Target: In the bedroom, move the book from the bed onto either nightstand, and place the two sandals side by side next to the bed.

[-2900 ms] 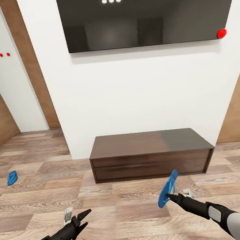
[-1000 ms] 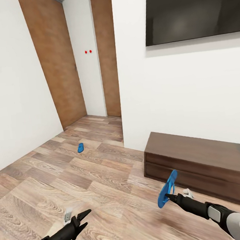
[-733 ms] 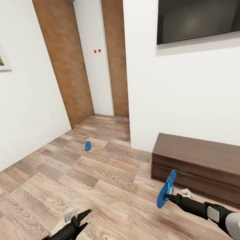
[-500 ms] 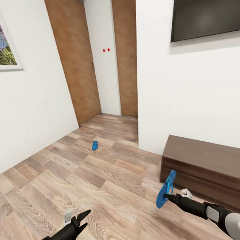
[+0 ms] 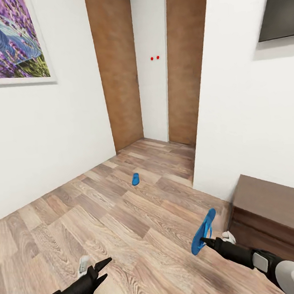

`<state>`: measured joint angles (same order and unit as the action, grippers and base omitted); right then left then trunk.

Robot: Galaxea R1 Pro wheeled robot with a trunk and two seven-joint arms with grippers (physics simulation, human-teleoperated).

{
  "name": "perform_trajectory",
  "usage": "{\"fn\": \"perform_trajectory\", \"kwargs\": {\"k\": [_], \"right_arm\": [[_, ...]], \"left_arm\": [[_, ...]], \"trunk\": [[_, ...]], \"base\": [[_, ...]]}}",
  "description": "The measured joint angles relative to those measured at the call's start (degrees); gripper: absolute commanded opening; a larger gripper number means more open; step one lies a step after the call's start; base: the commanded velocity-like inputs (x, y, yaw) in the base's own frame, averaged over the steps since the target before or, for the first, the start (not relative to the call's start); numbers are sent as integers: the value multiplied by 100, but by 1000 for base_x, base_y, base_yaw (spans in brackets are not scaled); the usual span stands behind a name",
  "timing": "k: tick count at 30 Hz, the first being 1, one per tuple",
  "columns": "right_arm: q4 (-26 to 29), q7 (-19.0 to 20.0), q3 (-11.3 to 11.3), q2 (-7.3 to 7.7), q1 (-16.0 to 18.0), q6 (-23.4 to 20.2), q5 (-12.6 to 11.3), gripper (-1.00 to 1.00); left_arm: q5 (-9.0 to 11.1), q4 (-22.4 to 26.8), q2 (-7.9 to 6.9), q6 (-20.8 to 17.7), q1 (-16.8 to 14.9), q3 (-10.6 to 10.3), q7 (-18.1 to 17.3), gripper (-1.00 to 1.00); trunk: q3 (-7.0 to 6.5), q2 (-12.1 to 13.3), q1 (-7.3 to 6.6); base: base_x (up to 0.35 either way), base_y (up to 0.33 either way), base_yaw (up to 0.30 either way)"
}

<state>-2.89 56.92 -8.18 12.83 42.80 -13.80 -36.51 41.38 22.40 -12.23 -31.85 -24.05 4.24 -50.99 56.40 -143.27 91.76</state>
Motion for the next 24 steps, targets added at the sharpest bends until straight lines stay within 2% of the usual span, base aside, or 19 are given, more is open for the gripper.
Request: {"fn": "perform_trajectory", "kwargs": {"k": [7,24], "right_arm": [[0,0,7,0,0,-5,0,-100],[-3,2,9,3,0,-9,-1,-100]], "left_arm": [[0,-2,0,-2,0,0,4,100],[1,-5,1,-1,-1,-1,0,100]], "trunk": [[0,0,0],[0,0,0]], "base": [[302,125,153],[300,36,10]]}}
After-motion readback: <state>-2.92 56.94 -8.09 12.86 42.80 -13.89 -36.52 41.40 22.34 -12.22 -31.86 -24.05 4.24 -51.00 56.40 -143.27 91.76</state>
